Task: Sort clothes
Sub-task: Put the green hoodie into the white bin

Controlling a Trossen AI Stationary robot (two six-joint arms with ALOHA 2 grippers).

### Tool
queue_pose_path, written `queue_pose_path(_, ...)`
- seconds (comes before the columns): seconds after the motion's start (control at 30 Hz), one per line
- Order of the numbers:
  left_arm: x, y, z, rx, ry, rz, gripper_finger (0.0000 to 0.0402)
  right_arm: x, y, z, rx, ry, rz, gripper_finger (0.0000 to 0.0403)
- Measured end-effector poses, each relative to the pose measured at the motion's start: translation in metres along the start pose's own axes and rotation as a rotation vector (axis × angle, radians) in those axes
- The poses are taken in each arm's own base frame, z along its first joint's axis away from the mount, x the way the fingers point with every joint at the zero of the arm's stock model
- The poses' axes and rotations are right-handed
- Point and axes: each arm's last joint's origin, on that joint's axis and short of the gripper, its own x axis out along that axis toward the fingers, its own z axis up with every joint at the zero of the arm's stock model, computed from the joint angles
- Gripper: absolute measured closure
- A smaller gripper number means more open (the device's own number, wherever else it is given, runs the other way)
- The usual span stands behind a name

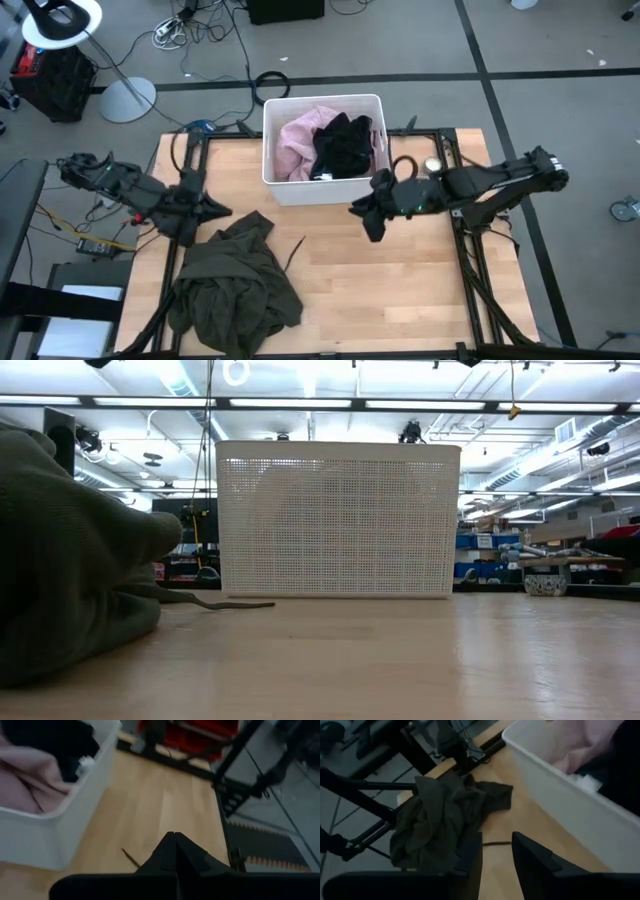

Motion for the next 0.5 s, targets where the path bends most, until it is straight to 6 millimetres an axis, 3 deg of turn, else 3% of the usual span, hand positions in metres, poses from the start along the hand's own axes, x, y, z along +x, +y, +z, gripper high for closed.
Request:
queue_pose_path(0.3,0.025,-0.026,-0.028,0.061,0.259,0.021,0.0401,0.016,0.018,-0.023,0.067,0.036,-0.031,0.0303)
queue_pose_path(0.5,0.036,-0.034,-0.037,0.111,0.329,0.055,0.0399,0.022,0.021,-0.03,0.09,0.055,-0.037,0.0303)
